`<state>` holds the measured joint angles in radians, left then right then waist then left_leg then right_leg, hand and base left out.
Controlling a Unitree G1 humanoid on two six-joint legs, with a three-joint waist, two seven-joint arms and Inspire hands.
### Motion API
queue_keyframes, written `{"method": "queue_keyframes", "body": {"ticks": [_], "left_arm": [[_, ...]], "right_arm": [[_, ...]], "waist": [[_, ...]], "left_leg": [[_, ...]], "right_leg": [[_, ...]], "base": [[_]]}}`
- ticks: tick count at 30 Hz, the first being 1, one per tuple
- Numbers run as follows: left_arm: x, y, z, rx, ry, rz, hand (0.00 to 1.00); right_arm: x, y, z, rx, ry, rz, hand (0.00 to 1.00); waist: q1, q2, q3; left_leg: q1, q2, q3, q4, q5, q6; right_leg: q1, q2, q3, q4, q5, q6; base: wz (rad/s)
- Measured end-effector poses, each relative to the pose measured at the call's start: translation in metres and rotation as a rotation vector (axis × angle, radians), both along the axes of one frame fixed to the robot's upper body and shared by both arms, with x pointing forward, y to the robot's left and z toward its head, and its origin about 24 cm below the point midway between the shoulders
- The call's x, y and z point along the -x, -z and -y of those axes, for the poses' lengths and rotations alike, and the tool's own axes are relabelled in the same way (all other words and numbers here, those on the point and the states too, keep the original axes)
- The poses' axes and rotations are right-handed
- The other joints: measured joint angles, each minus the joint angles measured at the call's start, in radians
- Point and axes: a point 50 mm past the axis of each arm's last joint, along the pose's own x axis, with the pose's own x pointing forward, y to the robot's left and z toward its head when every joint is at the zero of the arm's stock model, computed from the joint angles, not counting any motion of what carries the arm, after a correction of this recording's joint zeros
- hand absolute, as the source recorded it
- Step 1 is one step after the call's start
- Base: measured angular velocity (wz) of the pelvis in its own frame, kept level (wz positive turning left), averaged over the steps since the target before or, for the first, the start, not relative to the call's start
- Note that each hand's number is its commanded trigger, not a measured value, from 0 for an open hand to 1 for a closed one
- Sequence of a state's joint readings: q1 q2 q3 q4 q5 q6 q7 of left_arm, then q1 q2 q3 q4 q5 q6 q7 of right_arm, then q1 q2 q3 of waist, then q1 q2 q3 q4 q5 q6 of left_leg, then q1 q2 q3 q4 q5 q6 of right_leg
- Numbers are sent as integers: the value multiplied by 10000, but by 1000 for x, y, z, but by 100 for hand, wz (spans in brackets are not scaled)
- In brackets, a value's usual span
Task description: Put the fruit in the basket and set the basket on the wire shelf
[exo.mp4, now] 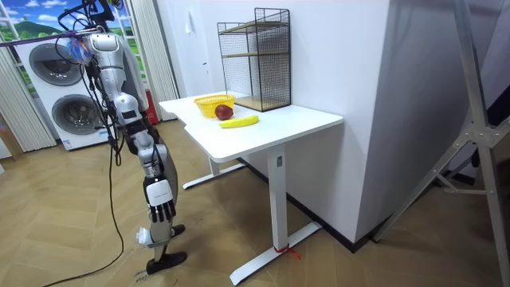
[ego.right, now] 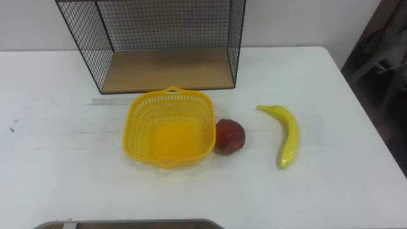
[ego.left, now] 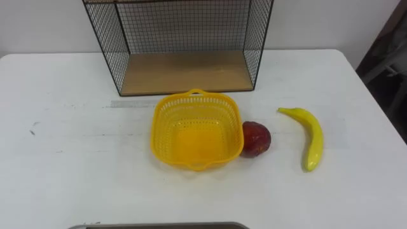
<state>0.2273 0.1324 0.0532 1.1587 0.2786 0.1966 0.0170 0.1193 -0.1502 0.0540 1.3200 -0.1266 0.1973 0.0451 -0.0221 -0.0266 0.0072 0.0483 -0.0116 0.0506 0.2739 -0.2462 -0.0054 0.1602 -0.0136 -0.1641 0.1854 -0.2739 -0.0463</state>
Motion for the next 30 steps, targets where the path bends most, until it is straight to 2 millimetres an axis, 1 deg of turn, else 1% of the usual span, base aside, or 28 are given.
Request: {"method": "queue_keyframes", "body": {"ticks": [8,12,14,17,20,22,23,26,27,28,29,30], "left_arm": [[-3,0,0,-194,20,167,0],[-5,0,-2,-417,42,366,0],[-6,-1,-2,-507,61,470,0],[-7,-1,-4,-604,-99,622,0],[-5,-1,-5,-722,-203,630,0],[-4,-2,-6,-811,-352,654,0],[-4,-2,-7,-822,-390,657,0],[-2,-4,-13,-1061,-858,793,0],[-2,-4,-14,-1112,-952,824,0],[-2,-5,-15,-1201,-1106,886,0],[-1,-5,-16,-1267,-1165,890,0],[2,-6,-18,-1395,-1386,924,0]], "right_arm": [[1,0,0,106,7,44,0],[-4,0,2,397,76,386,0],[-4,0,3,488,201,479,0],[-2,-1,4,591,1052,654,0],[-1,-1,5,820,2381,932,0],[2,-2,8,1050,4146,1238,0],[3,-2,8,1102,4685,1341,0],[12,-2,9,1322,8528,1852,0],[13,-3,9,1370,9071,1933,0],[15,-3,10,1515,10277,2089,0],[16,-3,11,1587,10916,2183,0],[16,-4,13,1726,12197,2390,0]], "waist": [[23,9,6],[17,4,7],[5,1,6],[9,-17,7],[-10,-44,6],[-23,-72,10],[-24,-80,10],[-92,-185,6],[-104,-190,7],[-177,-206,4],[-232,-217,-3],[-267,-228,-11]], "left_leg": [[-14,-6,12,0,1,1],[-18,-4,24,-1,1,1],[-14,-4,22,-1,1,1],[-2,-4,24,-7,1,1],[6,-2,42,-9,1,1],[2,-4,48,-6,0,2],[1,-4,41,-6,0,2],[0,-3,51,0,-1,2],[-3,-4,47,0,-2,3],[-8,-8,51,0,-2,4],[-6,-11,53,-4,-2,4],[4,-7,97,-12,-2,4]], "right_leg": [[-16,-6,22,-1,-5,9],[-18,1,1,3,-6,9],[-9,2,0,14,-5,9],[3,6,44,21,-5,9],[1,6,89,6,-6,10],[-25,3,109,3,-10,17],[-29,3,122,0,-11,19],[-18,7,123,-11,-11,19],[-19,7,124,-12,-11,19],[-18,3,119,-4,-10,19],[-14,4,119,4,-10,19],[-9,16,143,20,-10,20]], "base": [[0],[0],[0],[0],[-2],[0],[-3],[0],[0],[0],[0],[-7]]}}
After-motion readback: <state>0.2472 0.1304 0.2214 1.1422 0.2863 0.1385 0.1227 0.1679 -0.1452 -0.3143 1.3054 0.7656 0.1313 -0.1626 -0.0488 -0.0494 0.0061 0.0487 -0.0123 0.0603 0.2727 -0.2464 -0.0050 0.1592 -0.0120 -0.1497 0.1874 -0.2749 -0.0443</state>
